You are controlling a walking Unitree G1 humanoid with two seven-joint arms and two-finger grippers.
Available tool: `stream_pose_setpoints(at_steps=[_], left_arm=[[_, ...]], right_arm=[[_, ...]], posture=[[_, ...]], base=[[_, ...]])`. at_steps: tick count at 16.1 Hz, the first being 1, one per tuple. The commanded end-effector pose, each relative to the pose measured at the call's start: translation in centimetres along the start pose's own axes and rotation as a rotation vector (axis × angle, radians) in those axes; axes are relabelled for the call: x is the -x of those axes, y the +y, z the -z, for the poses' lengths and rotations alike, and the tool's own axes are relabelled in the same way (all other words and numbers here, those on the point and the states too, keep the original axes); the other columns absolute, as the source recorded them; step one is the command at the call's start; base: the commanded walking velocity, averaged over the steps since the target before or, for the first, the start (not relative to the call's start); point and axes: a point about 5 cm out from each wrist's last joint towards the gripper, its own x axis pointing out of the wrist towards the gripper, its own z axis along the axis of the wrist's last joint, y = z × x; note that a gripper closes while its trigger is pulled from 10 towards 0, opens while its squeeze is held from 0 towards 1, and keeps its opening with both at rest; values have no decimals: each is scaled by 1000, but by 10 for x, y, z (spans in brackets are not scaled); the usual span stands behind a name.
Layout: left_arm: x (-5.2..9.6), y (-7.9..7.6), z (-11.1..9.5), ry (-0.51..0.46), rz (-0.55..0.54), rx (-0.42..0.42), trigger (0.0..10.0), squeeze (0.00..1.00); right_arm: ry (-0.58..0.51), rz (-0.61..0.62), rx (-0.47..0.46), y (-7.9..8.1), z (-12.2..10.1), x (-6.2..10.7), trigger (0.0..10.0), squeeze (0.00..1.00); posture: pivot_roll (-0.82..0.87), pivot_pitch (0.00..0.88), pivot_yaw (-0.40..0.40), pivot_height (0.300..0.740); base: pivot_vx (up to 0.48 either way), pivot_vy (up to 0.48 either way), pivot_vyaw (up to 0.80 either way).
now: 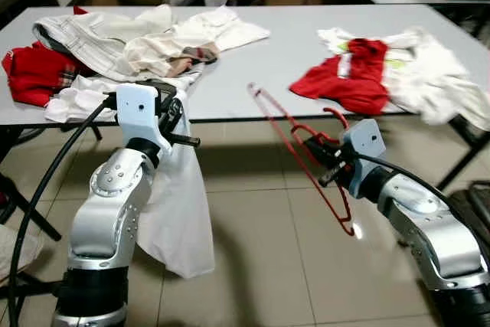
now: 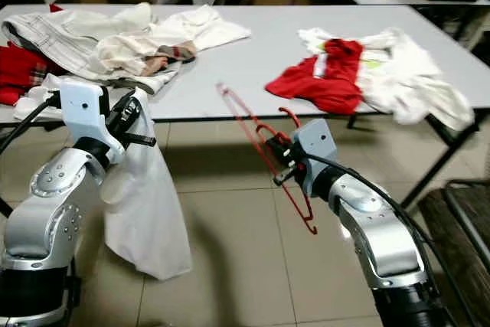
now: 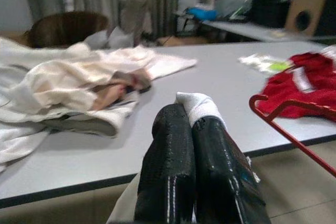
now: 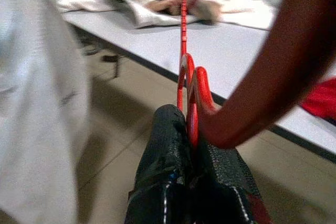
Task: Hang hanger
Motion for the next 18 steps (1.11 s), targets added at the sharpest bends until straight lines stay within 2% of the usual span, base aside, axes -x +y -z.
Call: stream_pose_setpoints(at_steps=[1, 5, 10, 12, 14, 17, 18], left_arm=[[-3, 2, -7, -31, 1, -5, 10000, 0], [-14, 4, -20, -70, 24, -33, 10000, 0], [-35, 26, -52, -140, 9, -111, 10000, 0], [-37, 33, -63, -163, -1, -131, 10000, 0], [-36, 41, -73, -187, -19, -142, 10000, 0], [-36, 40, -80, -209, -7, -149, 10000, 0], [-37, 37, -84, -219, 13, -155, 10000, 0]], right_arm=[[-14, -28, 51, 0, -7, 3, 10000, 0], [-21, -126, 108, -2, -19, 11, 10000, 0], [-27, -494, 148, 13, -34, 27, 10000, 0], [-22, -562, 163, 16, -36, 28, 10000, 0], [-38, -558, 206, 13, -41, 20, 10000, 0], [-62, -553, 212, 13, -47, 12, 10000, 0], [-59, -605, 221, 17, -48, 12, 10000, 0]], posture=[[-106, 0, 24, 740], [-111, 0, 20, 740], [-117, 0, 32, 740], [-119, 0, 45, 740], [-109, 0, 37, 740], [-101, 0, 24, 740], [-99, 0, 16, 740]], base=[[364, 0, 0], [364, 0, 0], [365, 0, 0], [364, 0, 0], [366, 0, 0], [364, 0, 758], [368, 0, 0]])
